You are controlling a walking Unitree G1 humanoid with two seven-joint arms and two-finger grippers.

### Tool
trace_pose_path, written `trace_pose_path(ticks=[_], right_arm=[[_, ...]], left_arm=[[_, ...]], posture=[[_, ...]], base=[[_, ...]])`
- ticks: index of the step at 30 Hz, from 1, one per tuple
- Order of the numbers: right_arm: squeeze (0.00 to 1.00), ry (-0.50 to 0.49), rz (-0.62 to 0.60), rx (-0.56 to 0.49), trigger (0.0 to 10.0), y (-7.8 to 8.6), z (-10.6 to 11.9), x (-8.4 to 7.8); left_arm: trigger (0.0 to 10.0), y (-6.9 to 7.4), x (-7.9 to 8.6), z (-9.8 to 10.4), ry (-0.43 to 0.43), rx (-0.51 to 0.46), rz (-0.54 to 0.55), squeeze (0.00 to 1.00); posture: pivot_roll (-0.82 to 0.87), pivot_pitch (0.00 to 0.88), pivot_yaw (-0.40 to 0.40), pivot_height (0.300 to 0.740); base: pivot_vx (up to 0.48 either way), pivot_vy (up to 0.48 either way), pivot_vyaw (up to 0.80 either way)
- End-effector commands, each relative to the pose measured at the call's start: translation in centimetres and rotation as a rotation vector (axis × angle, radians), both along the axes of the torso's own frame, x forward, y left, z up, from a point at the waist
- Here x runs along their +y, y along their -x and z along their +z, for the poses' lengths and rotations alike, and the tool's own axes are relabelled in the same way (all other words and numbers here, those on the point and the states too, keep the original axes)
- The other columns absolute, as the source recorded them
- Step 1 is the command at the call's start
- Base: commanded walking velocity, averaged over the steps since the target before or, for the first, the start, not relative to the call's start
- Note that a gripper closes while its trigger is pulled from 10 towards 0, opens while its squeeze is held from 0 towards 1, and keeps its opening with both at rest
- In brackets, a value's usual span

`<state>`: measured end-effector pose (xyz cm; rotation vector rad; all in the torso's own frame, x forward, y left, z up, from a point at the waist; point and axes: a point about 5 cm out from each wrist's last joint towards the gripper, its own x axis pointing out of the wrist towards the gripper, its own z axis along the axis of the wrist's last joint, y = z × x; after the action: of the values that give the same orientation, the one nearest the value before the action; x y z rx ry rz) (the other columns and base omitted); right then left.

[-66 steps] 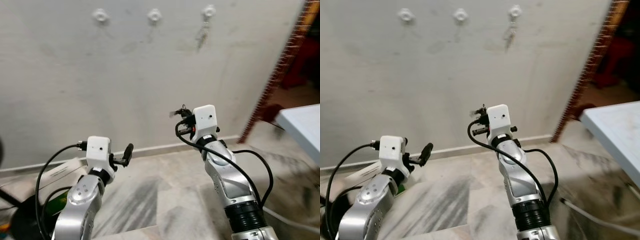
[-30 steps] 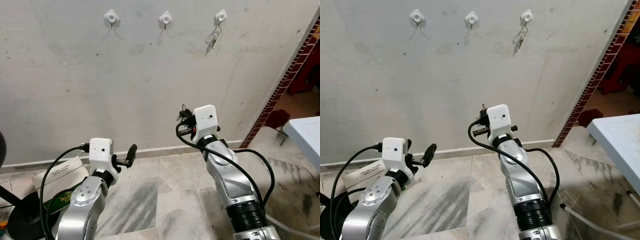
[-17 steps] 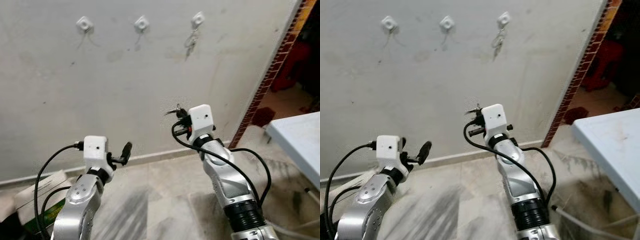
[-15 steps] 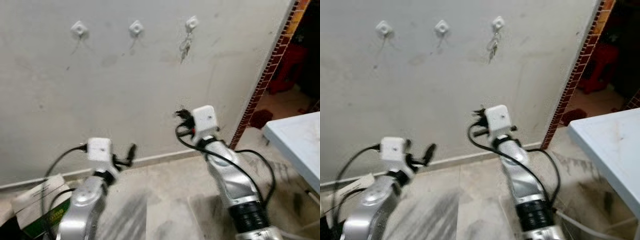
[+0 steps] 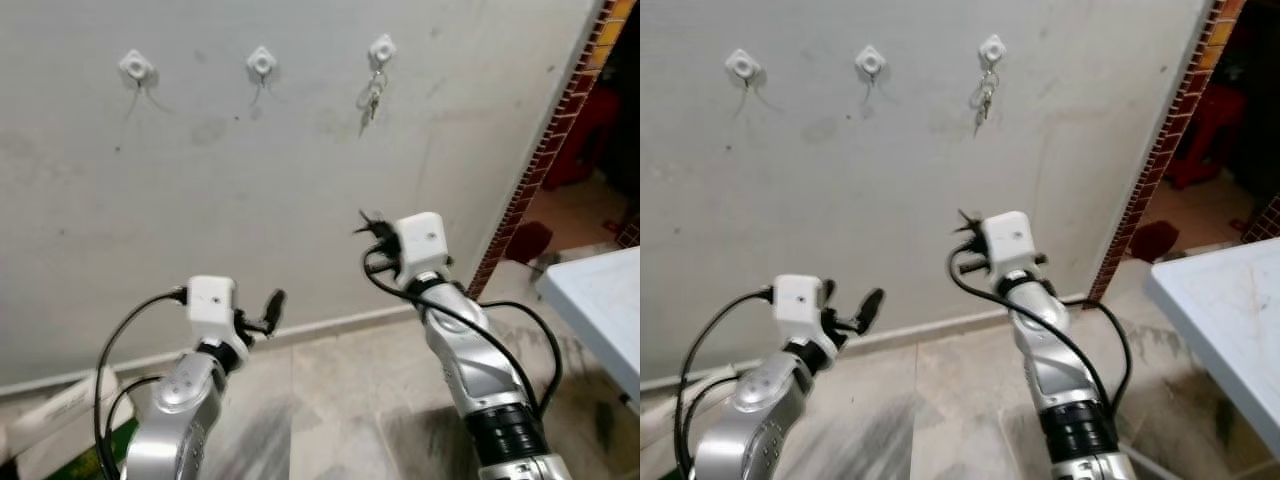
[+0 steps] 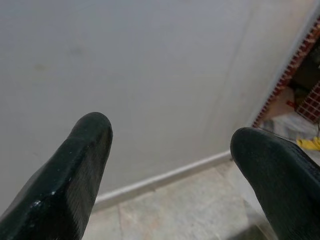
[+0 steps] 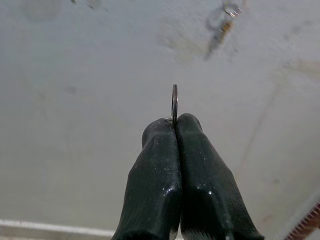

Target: Hang keys on a hook

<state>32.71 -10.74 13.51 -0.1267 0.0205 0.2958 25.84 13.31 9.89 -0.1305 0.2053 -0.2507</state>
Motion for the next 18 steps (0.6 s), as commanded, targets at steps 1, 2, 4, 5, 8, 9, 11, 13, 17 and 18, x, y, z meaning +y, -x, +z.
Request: trace_pose_path(ticks=[1, 2, 4, 5, 8, 9, 11, 13, 17, 18], right_arm=[[0.0, -0.015, 0.048, -0.024, 10.0, -0.1, 0.75, 1.56], [0.0, -0.015, 0.048, -0.024, 10.0, -0.11, 0.75, 1.56], [0.0, -0.014, 0.048, -0.024, 10.0, -0.12, 0.75, 1.55], [0.0, -0.014, 0.048, -0.024, 10.0, -0.13, 0.75, 1.54], [0.0, -0.013, 0.047, -0.024, 10.0, -0.16, 0.74, 1.49], [0.0, -0.014, 0.046, -0.024, 10.0, -0.16, 0.74, 1.48], [0.0, -0.014, 0.046, -0.024, 10.0, -0.17, 0.74, 1.48], [0.0, -0.014, 0.045, -0.027, 10.0, -0.18, 0.79, 1.47], [0.0, -0.013, 0.044, -0.031, 10.0, -0.21, 0.83, 1.47], [0.0, -0.013, 0.044, -0.032, 10.0, -0.21, 0.84, 1.46]], left_arm=[[10.0, -0.07, 1.13, 0.1, -0.026, -0.003, 0.036, 0.0], [10.0, -0.07, 1.12, 0.1, -0.025, -0.003, 0.036, 0.0], [10.0, -0.09, 1.13, 0.09, -0.026, -0.002, 0.036, 0.0], [10.0, -0.1, 1.12, 0.09, -0.026, -0.002, 0.036, 0.0], [10.0, -0.11, 1.08, 0.07, -0.026, -0.002, 0.036, 0.0], [10.0, -0.11, 1.07, 0.07, -0.026, -0.002, 0.035, 0.0], [10.0, -0.12, 1.06, 0.08, -0.028, -0.003, 0.032, 0.0], [10.0, -0.15, 1.03, 0.1, -0.029, -0.005, 0.03, 0.0], [10.0, -0.18, 1.06, 0.06, -0.034, -0.001, 0.035, 0.0], [10.0, -0.19, 1.08, 0.03, -0.032, 0.001, 0.038, 0.0]], posture=[[0.12, 0.0, -0.002, 0.74], [0.12, 0.0, -0.002, 0.74], [0.12, 0.0, -0.002, 0.74], [0.12, 0.0, -0.002, 0.74], [0.12, 0.0, -0.002, 0.74], [0.12, 0.0, -0.002, 0.74], [0.12, 0.0, -0.001, 0.74], [0.12, 0.0, 0.0, 0.74], [0.12, 0.0, -0.001, 0.74], [0.12, 0.0, -0.001, 0.74]], base=[[0.292, 0.382, 0.0], [0.292, 0.382, 0.0], [0.291, 0.381, 0.0], [0.292, 0.382, 0.0], [0.291, 0.381, 0.0], [0.289, 0.382, 0.0], [0.289, 0.384, 0.0], [0.382, 0.289, 0.0], [0.399, 0.263, 0.0], [0.292, 0.0, 0.0]])
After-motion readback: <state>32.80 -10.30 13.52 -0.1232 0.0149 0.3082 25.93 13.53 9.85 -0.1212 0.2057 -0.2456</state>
